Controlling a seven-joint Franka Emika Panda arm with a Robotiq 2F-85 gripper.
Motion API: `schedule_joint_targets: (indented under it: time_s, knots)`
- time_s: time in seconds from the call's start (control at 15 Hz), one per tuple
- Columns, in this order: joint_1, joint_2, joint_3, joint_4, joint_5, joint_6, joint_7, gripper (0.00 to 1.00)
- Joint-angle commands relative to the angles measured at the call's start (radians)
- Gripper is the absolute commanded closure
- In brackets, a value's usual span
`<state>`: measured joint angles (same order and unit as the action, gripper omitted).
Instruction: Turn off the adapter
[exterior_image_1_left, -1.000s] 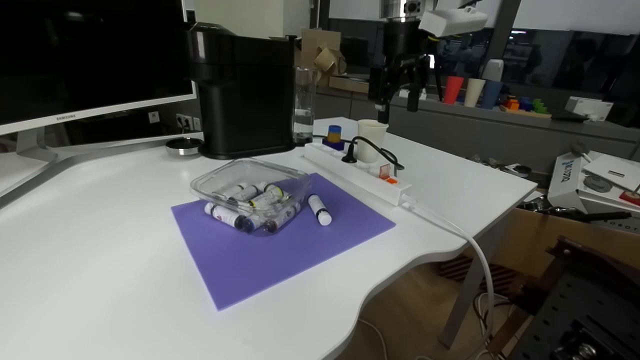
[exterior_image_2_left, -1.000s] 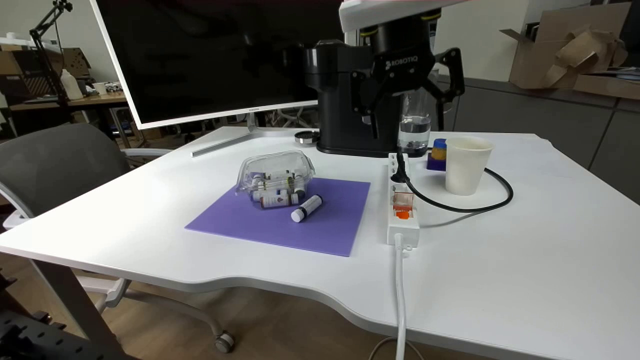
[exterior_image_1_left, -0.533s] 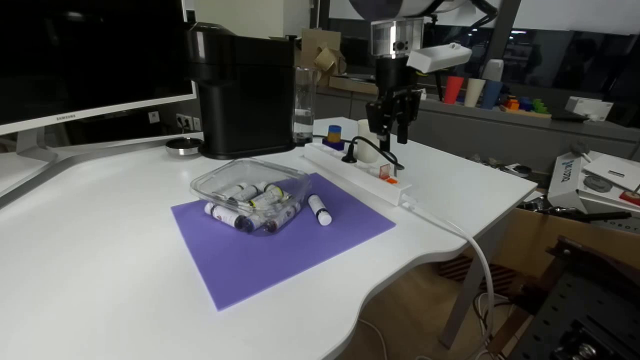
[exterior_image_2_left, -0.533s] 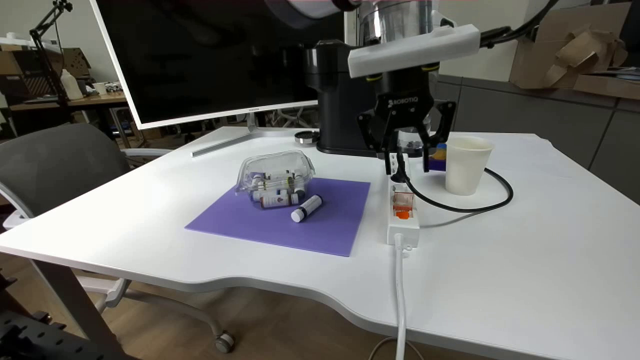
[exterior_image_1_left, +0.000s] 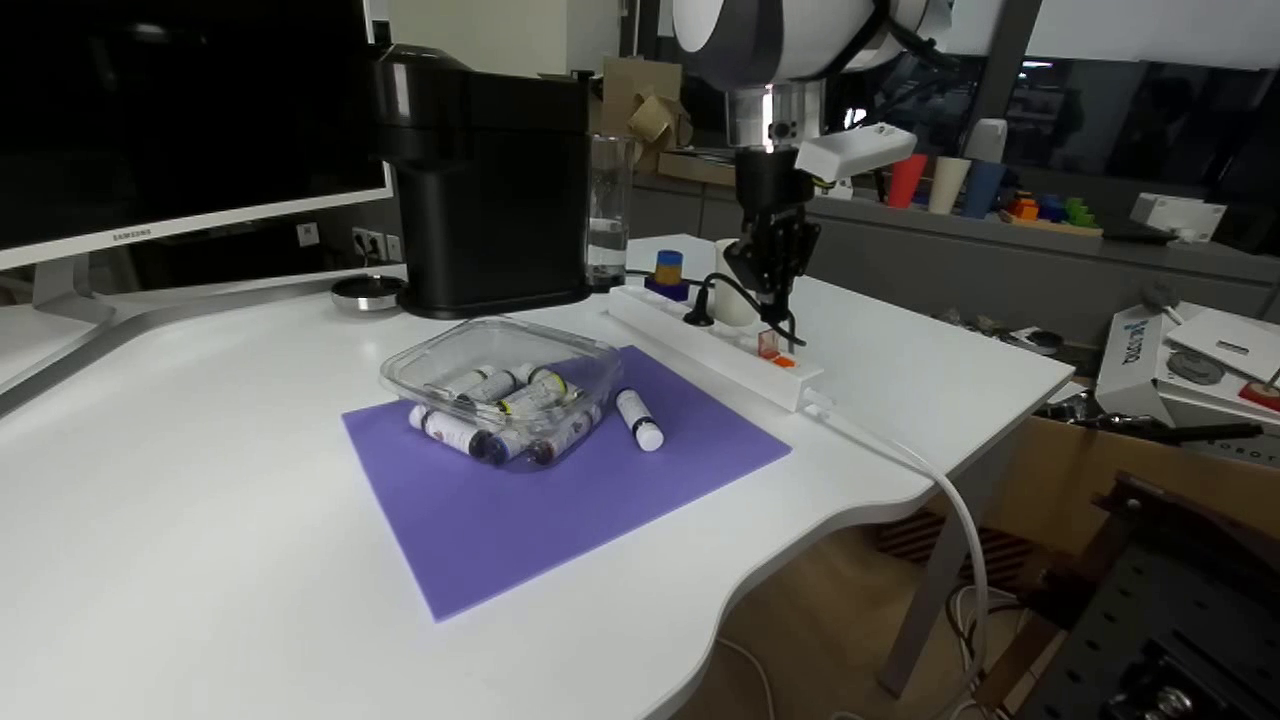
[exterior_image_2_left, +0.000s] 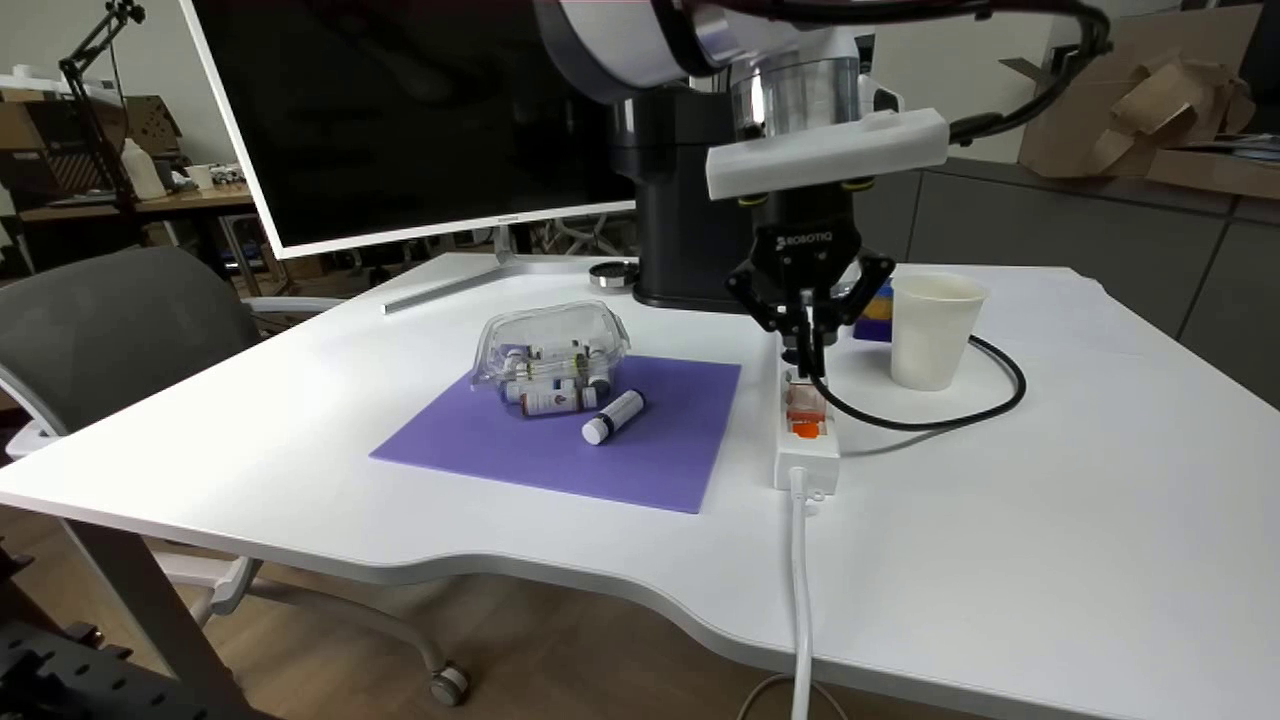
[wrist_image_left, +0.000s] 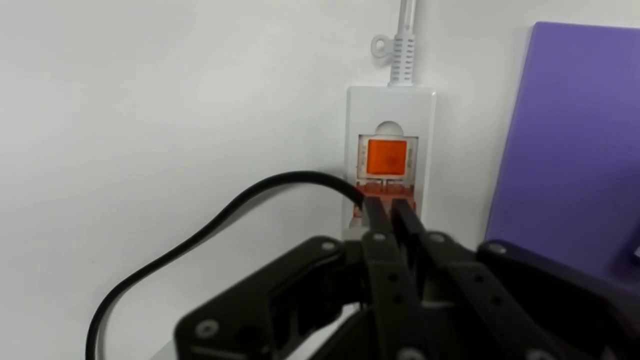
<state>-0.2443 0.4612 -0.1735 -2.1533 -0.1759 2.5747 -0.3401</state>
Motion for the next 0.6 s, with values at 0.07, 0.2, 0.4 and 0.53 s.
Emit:
schedule_joint_targets:
  time_s: [0.07,0.2,0.4,0.53]
  knots:
    - [-0.029,0.011,0.025,0.007,0.013,0.014,-0.029,0.98]
    - [-0.03,0.003,0.026,-0.005,0.009,0.025,-0.032,0.98]
    - [-0.021,-0.028,0.019,-0.043,-0.01,0.061,-0.028,0.98]
    - [-0.016,-0.054,0.015,-0.082,-0.02,0.109,-0.026,0.98]
